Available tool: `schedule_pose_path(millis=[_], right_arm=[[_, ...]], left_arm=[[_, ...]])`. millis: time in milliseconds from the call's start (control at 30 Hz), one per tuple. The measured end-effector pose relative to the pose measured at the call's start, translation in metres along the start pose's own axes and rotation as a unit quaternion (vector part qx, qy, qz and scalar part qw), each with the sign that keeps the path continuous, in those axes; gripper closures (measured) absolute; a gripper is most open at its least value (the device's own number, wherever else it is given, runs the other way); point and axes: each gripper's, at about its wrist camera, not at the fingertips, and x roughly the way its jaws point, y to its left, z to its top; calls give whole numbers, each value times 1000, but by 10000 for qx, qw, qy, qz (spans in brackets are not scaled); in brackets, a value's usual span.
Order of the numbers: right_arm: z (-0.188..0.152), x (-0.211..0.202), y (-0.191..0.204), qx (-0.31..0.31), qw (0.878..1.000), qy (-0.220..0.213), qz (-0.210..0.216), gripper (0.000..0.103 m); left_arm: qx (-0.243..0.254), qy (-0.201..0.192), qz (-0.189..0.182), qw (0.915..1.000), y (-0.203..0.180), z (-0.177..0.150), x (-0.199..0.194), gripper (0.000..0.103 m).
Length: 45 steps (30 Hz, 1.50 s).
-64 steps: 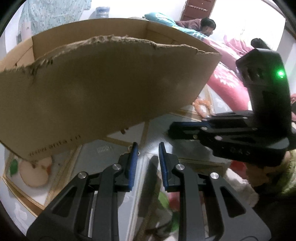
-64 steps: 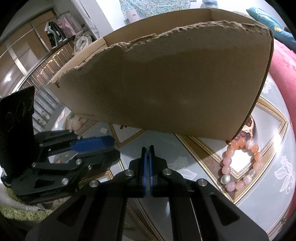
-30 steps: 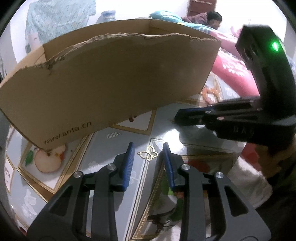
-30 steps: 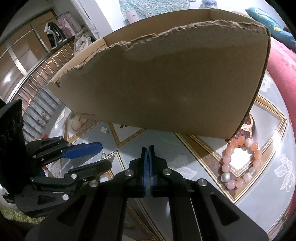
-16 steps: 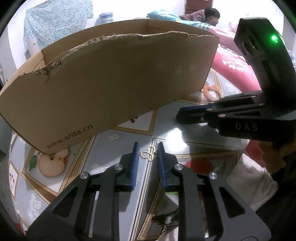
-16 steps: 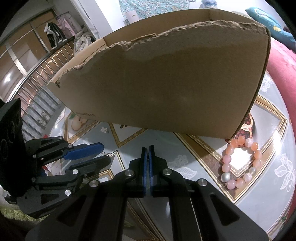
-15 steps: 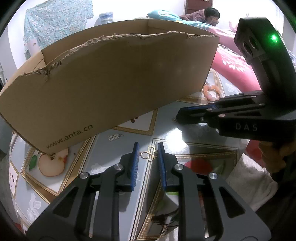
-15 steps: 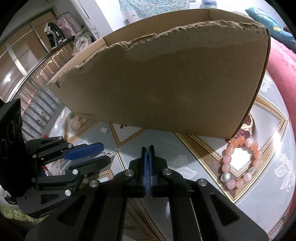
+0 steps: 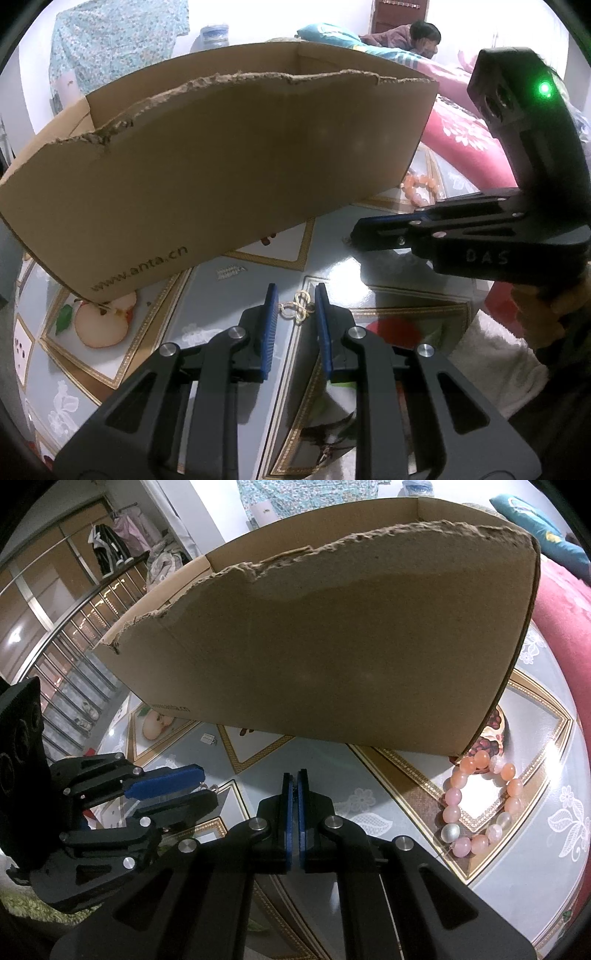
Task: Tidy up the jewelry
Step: 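Carry the gold earring in the left gripper over the box, then open the left gripper to drop the earring into the box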
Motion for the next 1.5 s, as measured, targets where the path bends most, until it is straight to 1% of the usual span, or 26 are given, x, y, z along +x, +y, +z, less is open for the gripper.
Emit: schedule_pose_path(millis=[167,267,433,500,667,767,867,933,1000,1067,1133,1233,1267,1333,1400,1433,1500], right_arm=[[0,-1,2,-73,10000,-7,-42,100],[0,-5,4,-119,9999,-57,85,100],[5,-22,9,-219,9992,-241,217,100],[10,-36,10,-268,9984,-402,286,100],[29,-74,14,-370,9942,-894,466,100],[46,-93,13,-392,9908,-1186,527,100],[64,-98,6,-276,9896,-1312,518,100],[75,-95,4,-198,9902,-1312,433,100],[87,-91,3,-197,9905,-1324,321,100],[96,-85,2,-232,9907,-1328,177,100],[103,-79,1,-251,9910,-1314,63,100],[115,-66,0,-324,9912,-1236,-350,100],[118,-59,0,-365,9910,-1176,-534,100],[123,-46,-3,-346,9914,-1007,-762,100],[123,-37,-5,-251,9921,-856,-885,99],[122,-36,-5,-225,9920,-867,-887,99],[121,-37,-4,-191,9921,-924,-824,92]], left_arm=[[-22,-97,10,9999,1,1,-9,84],[-15,-184,24,9998,1,2,-17,84],[15,-376,66,9993,3,8,-35,84],[-14,-483,34,9988,6,12,-44,84],[-95,-827,-40,9965,12,25,-70,84],[-156,-1112,-174,9935,17,40,-88,84],[-315,-1367,-362,9894,26,56,-98,84],[-387,-1443,-427,9879,32,69,-97,84],[-352,-1403,-356,9888,34,83,-88,84],[-325,-1283,-364,9905,35,95,-74,84],[-335,-1022,-313,9937,37,111,-52,84],[-380,-714,-184,9966,41,123,-26,84],[-378,-628,-188,9971,43,126,-18,84],[-434,-461,-80,9980,47,130,-1,84],[-517,-306,-50,9982,50,132,13,80],[-578,-253,-37,9980,51,132,17,78],[-629,-276,-49,9976,52,130,16,75]])
